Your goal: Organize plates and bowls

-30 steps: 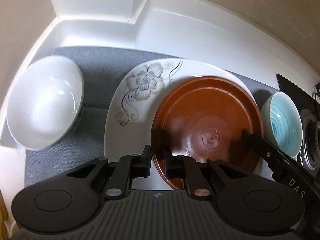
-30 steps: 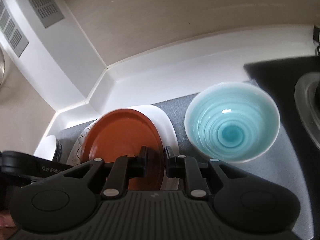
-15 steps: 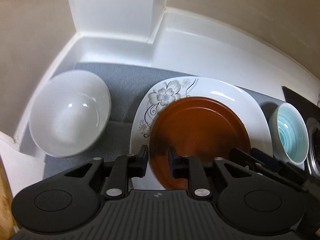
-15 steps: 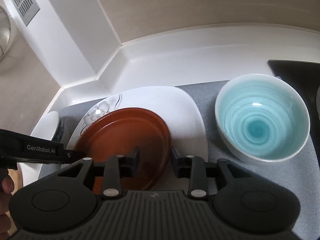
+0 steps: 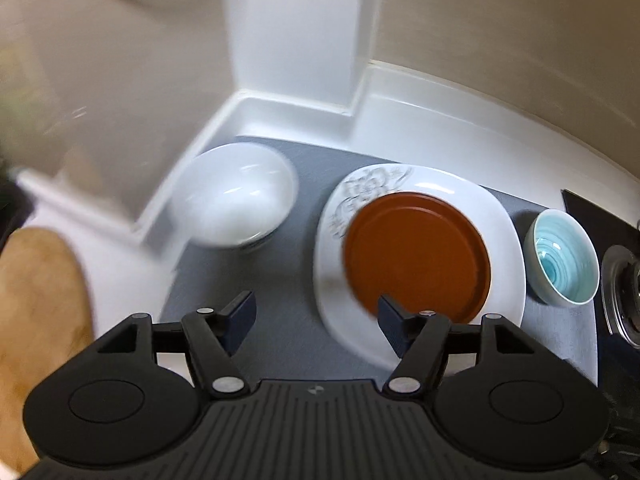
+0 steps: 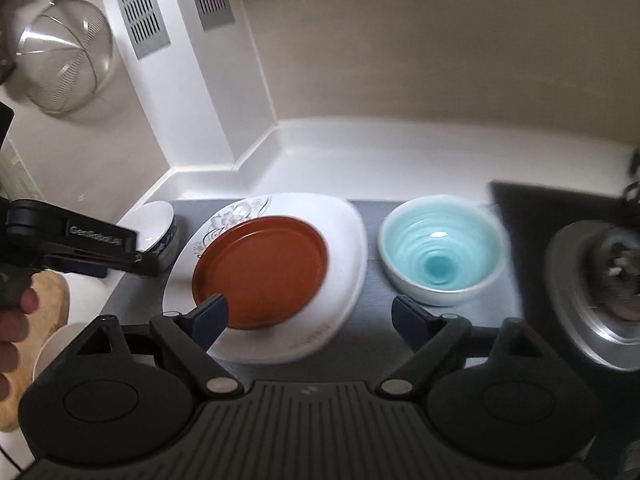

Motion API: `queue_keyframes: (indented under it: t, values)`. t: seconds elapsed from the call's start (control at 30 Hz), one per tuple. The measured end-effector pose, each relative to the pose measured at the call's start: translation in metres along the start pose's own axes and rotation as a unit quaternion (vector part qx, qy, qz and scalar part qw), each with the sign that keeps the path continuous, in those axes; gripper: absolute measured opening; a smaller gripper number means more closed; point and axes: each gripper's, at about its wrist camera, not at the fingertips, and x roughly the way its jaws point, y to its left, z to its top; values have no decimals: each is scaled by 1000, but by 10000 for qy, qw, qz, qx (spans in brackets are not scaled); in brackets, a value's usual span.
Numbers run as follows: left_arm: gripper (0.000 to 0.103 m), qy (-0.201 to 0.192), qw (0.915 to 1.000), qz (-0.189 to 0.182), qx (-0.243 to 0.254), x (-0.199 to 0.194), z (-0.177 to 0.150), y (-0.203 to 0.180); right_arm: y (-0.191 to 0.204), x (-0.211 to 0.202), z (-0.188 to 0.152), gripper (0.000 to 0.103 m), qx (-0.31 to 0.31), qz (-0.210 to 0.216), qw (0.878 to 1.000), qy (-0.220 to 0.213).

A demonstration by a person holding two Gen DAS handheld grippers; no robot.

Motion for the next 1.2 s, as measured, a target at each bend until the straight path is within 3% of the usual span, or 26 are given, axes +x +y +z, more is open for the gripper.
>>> queue_keyframes:
  t: [0.13,0.2,0.3,0.4,0.53,0.7,0.8,1.03,1.1,1.2]
  values:
    - [70,-26,9984,38,-557,-38,-22,27,-6,-36,-6,94,77,93,9991,-402]
    - [70,-113,9971,35,-756,-59,-34,41,-14,-52,-10,102,99,530,9956,-763]
    - [70,-333,9961,256,-773,-86,-48,57,-32,-73,-14,103,414,1141,9854,-1198]
    - [70,-570,9939,430,-841,-109,-53,73,-42,-80,-8,103,836,1288,9828,-1023]
    - [71,-737,9887,382,-1246,-118,-52,96,-36,-72,5,103,748,1695,9811,-566]
    - [71,-829,9833,228,-1605,-108,-44,128,-7,-64,22,103,475,1084,9928,-188]
    - [72,-859,9813,32,-1723,-89,-34,145,12,-56,31,103,327,1083,9934,-190]
    - [68,-921,9769,-528,-1857,-35,-13,181,67,-26,56,103,-706,1147,9893,-559]
    - [59,-884,9790,-690,-1700,-17,-6,186,81,-11,64,103,-783,1139,9889,-541]
    - [43,-817,9812,-954,-1468,8,0,190,109,16,74,103,-1046,1029,9890,-176]
